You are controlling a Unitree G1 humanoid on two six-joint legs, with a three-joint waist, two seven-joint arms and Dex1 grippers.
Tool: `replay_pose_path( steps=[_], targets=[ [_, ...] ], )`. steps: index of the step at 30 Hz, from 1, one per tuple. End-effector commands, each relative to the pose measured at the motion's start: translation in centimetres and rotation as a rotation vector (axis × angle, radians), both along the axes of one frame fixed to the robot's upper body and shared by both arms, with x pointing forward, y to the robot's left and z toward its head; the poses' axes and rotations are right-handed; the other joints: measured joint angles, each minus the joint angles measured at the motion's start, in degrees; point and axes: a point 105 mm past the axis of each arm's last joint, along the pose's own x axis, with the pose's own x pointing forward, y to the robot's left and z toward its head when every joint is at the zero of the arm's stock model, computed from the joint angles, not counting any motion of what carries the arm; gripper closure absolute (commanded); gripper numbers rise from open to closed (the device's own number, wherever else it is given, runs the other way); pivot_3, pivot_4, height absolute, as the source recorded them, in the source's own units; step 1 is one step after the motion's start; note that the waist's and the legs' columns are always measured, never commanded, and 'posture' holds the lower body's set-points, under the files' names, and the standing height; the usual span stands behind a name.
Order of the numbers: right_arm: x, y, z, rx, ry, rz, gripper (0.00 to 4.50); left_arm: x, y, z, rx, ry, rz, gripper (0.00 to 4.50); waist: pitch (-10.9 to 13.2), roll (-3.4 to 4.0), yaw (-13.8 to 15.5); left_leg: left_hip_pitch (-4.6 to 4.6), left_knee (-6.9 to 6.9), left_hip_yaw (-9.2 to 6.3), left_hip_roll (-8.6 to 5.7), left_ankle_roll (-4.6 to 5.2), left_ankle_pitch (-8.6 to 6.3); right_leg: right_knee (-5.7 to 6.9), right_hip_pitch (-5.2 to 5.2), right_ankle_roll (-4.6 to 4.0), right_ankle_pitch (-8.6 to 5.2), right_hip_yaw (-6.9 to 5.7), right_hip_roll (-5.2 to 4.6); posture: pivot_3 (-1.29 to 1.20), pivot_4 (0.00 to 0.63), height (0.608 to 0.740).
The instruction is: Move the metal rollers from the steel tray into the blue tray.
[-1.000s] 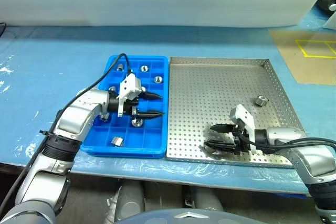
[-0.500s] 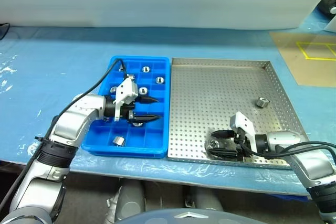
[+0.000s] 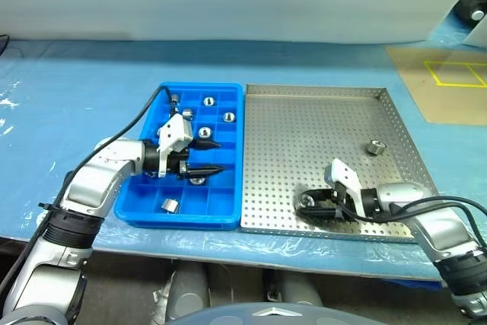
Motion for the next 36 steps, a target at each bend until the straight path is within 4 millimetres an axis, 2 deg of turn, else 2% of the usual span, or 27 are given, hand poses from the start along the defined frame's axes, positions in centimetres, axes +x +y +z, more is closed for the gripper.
replay_pose_path(
  steps=[1,4,7,12,15,19,24,30,36],
  targets=[
    [2.2,3.3,5.5,0.139,-0.137,0.075,2.84,0.2,1.4,2.7,-0.03,-0.079,0.063,1.3,0.01,0.0,-0.25,-0.01,0.01,0.0,-0.03,-0.03,0.02,0.15,-0.12,0.0,0.0,0.1,0.0,0.03,0.15,0.74],
    [3.0,6.0,7.3,0.188,-0.173,0.17,2.84,0.4,2.5,3.1,-0.011,-0.105,0.111,1.3,0.0,0.01,0.45,-0.06,-0.14,-0.01,-0.02,-0.12,0.07,0.26,-0.27,-0.09,0.02,0.1,0.03,0.08,0.15,0.74],
    [3.4,8.3,8.0,0.211,-0.186,0.257,2.84,0.3,3.7,3.6,0.001,-0.128,0.167,1.3,0.0,0.0,1.47,-0.15,-0.36,0.01,-0.05,-0.13,0.08,0.13,-0.38,-0.17,-0.02,0.11,0.03,0.13,0.15,0.74],
    [4.2,11.3,7.8,0.218,-0.207,0.366,2.84,0.4,6.9,4.5,0.049,-0.182,0.301,1.3,0.0,-0.01,2.83,-1.01,-0.34,-0.04,-0.04,-0.11,0.09,0.16,-1.08,-0.22,-0.03,-0.09,0.04,0.21,0.15,0.74],
    [5.3,12.3,7.1,0.23,-0.187,0.368,2.84,-0.2,7.9,5.1,0.042,-0.183,0.347,1.3,0.01,-0.03,3.27,-1.18,-0.29,-0.08,-0.03,-0.12,0.09,0.22,-1.17,-0.22,-0.03,-0.21,0.03,0.25,0.15,0.74],
    [6.2,13.0,5.1,0.192,-0.179,0.398,2.84,-1.6,8.4,4.5,0.08,-0.173,0.383,1.3,0.01,-0.04,4.34,-1.14,-0.23,-0.14,-0.04,-0.13,0.08,0.19,-1.1,-0.23,-0.04,-0.24,-0.04,0.3,0.15,0.74],
    [7.1,13.4,4.8,0.192,-0.205,0.391,2.84,-2.5,8.0,4.3,0.062,-0.161,0.399,1.3,0.02,-0.03,5.77,-1.12,-0.21,-0.15,0.01,-0.22,0.14,0.29,-1.09,-0.24,-0.04,-0.29,-0.03,0.33,0.15,0.74],
    [8.4,13.3,5.2,0.187,-0.255,0.355,2.84,-2.8,7.1,4.2,0.039,-0.149,0.397,1.3,0.02,-0.04,6.01,-1.05,-0.15,-0.21,0.03,-0.25,0.16,0.33,-1.0,-0.26,-0.02,-0.29,-0.03,0.33,0.15,0.74],
    [9.1,12.7,6.5,0.206,-0.304,0.327,2.84,-2.6,6.4,3.9,0.027,-0.136,0.377,1.3,0.02,-0.03,6.02,-1.09,-0.15,-0.22,0.03,-0.24,0.15,0.31,-1.03,-0.26,-0.02,-0.29,-0.01,0.31,0.15,0.74]
  ],
)
